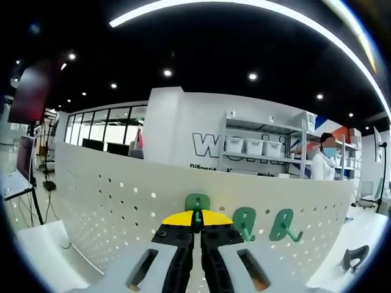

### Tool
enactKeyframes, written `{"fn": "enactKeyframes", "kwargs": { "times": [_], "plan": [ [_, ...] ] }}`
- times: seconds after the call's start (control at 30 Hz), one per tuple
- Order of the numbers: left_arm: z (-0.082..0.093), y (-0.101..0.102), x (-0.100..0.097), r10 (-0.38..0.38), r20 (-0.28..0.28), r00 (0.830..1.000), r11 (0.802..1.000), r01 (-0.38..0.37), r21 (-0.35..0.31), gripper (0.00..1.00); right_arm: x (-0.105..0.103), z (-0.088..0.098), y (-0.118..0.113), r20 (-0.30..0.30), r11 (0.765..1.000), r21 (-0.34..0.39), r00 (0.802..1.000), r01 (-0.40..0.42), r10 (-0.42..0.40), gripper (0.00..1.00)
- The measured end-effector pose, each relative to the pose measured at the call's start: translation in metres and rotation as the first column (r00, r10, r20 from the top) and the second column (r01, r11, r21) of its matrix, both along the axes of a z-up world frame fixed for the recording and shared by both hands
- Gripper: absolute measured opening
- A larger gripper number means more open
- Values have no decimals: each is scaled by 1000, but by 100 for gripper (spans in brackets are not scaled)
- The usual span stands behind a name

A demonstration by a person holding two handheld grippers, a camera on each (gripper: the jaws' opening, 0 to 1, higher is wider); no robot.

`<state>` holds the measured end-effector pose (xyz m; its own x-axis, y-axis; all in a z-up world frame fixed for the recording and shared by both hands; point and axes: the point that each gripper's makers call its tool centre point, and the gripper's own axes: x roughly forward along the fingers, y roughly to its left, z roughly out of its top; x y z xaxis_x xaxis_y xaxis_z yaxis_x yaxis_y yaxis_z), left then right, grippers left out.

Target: Insert the hook assembly into the mounting plate slot until the hook locks in place.

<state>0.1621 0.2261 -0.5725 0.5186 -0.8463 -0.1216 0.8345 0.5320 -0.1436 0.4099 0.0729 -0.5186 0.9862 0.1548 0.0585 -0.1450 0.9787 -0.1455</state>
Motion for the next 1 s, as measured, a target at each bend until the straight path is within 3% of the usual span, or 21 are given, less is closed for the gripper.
{"fn": "enactKeyframes", "kwargs": {
  "times": [1.0],
  "plan": [
    [0,0,-2,-2,1,1000,1000,2,3,94,1,-5,0,-16,1000,-14,1000,-4,4,1]
  ]
}}
